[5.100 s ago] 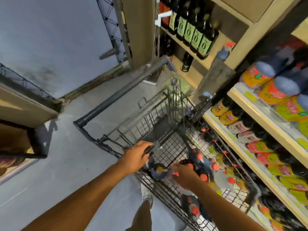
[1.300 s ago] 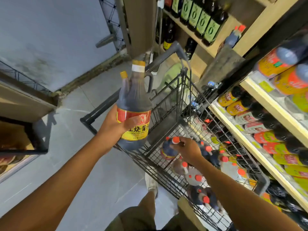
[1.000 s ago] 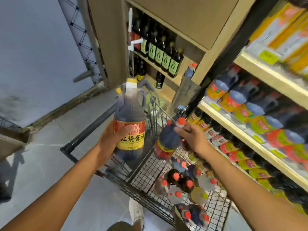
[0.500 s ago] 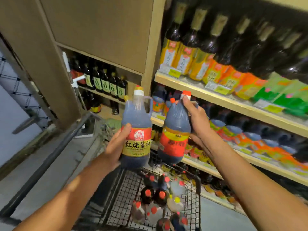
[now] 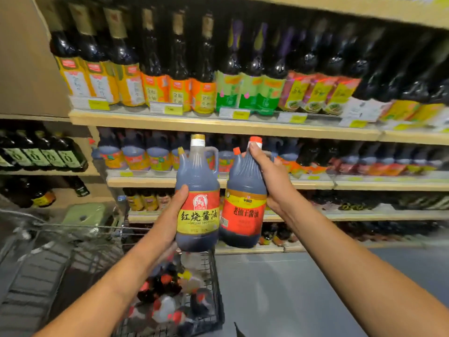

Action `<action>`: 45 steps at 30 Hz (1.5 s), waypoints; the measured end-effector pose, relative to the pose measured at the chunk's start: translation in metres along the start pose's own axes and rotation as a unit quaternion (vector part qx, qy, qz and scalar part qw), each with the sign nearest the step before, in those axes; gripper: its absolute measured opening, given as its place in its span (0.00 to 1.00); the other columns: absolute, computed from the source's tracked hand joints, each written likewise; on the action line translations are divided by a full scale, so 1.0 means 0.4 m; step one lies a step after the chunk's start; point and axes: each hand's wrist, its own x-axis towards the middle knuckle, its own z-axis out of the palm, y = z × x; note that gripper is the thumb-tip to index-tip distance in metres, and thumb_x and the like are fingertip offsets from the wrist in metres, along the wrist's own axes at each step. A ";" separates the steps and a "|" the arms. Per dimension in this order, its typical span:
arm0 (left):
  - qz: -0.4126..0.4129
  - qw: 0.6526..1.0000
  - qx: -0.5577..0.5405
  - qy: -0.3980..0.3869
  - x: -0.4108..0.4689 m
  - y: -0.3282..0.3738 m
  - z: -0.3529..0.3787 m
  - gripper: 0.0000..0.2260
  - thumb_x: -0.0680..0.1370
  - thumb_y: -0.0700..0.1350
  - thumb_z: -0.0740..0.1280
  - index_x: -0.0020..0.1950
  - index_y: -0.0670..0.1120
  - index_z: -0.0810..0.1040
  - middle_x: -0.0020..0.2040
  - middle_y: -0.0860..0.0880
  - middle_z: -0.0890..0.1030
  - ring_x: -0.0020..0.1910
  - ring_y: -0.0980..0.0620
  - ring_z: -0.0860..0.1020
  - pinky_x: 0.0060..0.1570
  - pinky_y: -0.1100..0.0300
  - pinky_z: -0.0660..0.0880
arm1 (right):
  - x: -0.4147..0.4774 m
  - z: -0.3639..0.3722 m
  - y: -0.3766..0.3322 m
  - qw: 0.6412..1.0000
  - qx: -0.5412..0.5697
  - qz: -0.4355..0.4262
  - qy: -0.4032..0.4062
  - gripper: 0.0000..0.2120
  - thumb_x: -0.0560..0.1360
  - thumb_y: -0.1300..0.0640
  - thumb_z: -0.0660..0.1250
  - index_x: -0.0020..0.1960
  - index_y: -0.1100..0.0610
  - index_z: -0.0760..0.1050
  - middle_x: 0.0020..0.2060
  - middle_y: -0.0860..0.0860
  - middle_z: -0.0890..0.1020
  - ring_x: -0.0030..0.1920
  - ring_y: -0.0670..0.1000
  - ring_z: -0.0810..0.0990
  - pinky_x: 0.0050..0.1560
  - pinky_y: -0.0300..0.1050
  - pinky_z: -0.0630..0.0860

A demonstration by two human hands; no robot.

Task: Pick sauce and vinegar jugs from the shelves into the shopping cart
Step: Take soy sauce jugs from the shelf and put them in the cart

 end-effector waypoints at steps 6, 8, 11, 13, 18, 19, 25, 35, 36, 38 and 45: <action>-0.040 0.996 0.041 -0.074 0.010 -0.145 0.297 0.37 0.49 0.70 0.81 0.50 0.49 0.88 0.50 0.40 0.87 0.44 0.44 0.87 0.38 0.53 0.83 | -0.094 -0.378 -0.069 0.997 0.023 -0.004 0.079 0.12 0.77 0.48 0.73 0.46 0.58 0.80 0.43 0.58 0.86 0.45 0.58 0.86 0.51 0.55 0.82; -0.059 0.993 0.040 -0.090 0.014 -0.194 0.392 0.39 0.45 0.70 0.82 0.49 0.49 0.87 0.49 0.40 0.87 0.42 0.44 0.87 0.36 0.53 0.82 | -0.131 -0.499 -0.094 0.994 0.017 -0.006 0.109 0.14 0.76 0.47 0.74 0.47 0.59 0.79 0.44 0.58 0.86 0.46 0.59 0.86 0.54 0.58 0.81; -0.084 0.989 0.041 -0.115 0.015 -0.266 0.533 0.40 0.45 0.70 0.81 0.49 0.47 0.87 0.48 0.38 0.86 0.41 0.43 0.86 0.35 0.53 0.82 | -0.197 -0.670 -0.128 0.988 0.019 -0.009 0.151 0.17 0.72 0.44 0.77 0.46 0.57 0.79 0.43 0.57 0.86 0.47 0.60 0.86 0.57 0.59 0.81; -0.101 0.985 0.044 -0.129 0.013 -0.311 0.626 0.34 0.56 0.70 0.78 0.50 0.46 0.86 0.47 0.40 0.87 0.40 0.44 0.86 0.35 0.53 0.83 | -0.246 -0.778 -0.149 0.983 0.015 -0.018 0.181 0.24 0.67 0.41 0.79 0.50 0.59 0.80 0.46 0.59 0.86 0.51 0.63 0.85 0.60 0.65 0.79; -0.128 0.972 0.074 -0.184 0.005 -0.419 0.826 0.33 0.63 0.70 0.73 0.55 0.45 0.82 0.47 0.39 0.87 0.40 0.43 0.86 0.36 0.52 0.83 | -0.389 -1.000 -0.184 0.964 0.043 -0.035 0.259 0.13 0.75 0.47 0.74 0.46 0.57 0.77 0.44 0.58 0.84 0.47 0.58 0.84 0.58 0.61 0.80; -0.135 0.967 0.083 -0.197 0.005 -0.441 0.858 0.30 0.67 0.69 0.69 0.55 0.46 0.81 0.47 0.40 0.87 0.40 0.43 0.86 0.37 0.51 0.83 | -0.417 -1.035 -0.188 0.960 0.043 -0.036 0.274 0.15 0.76 0.46 0.73 0.49 0.58 0.77 0.46 0.59 0.84 0.47 0.58 0.84 0.58 0.60 0.80; -0.185 0.936 0.130 -0.270 0.028 -0.561 1.040 0.27 0.74 0.65 0.60 0.60 0.47 0.80 0.50 0.41 0.87 0.45 0.42 0.86 0.52 0.45 0.79 | -0.559 -1.214 -0.191 0.920 0.062 -0.044 0.384 0.24 0.76 0.46 0.73 0.59 0.65 0.75 0.52 0.65 0.84 0.47 0.62 0.85 0.52 0.60 0.84; -0.225 0.860 0.177 -0.422 0.117 -0.741 1.345 0.47 0.51 0.76 0.77 0.59 0.46 0.81 0.51 0.40 0.86 0.45 0.42 0.86 0.42 0.51 0.83 | -0.709 -1.518 -0.193 0.834 0.069 -0.044 0.545 0.17 0.75 0.46 0.73 0.54 0.59 0.78 0.48 0.60 0.86 0.44 0.57 0.86 0.50 0.55 0.84; -0.226 0.854 0.175 -0.434 0.134 -0.755 1.376 0.48 0.49 0.75 0.77 0.59 0.46 0.80 0.50 0.41 0.87 0.45 0.43 0.86 0.42 0.51 0.83 | -0.714 -1.544 -0.196 0.825 0.076 -0.046 0.558 0.17 0.76 0.46 0.73 0.54 0.59 0.77 0.47 0.60 0.86 0.44 0.57 0.86 0.49 0.55 0.83; -0.225 0.844 0.172 -0.456 0.171 -0.774 1.443 0.47 0.48 0.75 0.77 0.58 0.48 0.80 0.48 0.43 0.87 0.44 0.45 0.86 0.39 0.54 0.83 | -0.716 -1.599 -0.206 0.806 0.089 -0.055 0.582 0.15 0.76 0.48 0.73 0.52 0.59 0.77 0.44 0.58 0.86 0.42 0.56 0.86 0.47 0.54 0.83; -0.234 0.814 0.181 -0.500 0.307 -0.860 1.653 0.46 0.52 0.75 0.77 0.61 0.48 0.79 0.51 0.41 0.86 0.47 0.42 0.86 0.42 0.51 0.83 | -0.692 -1.771 -0.230 0.767 0.107 -0.068 0.629 0.16 0.76 0.46 0.72 0.52 0.58 0.77 0.45 0.58 0.85 0.43 0.57 0.86 0.50 0.55 0.83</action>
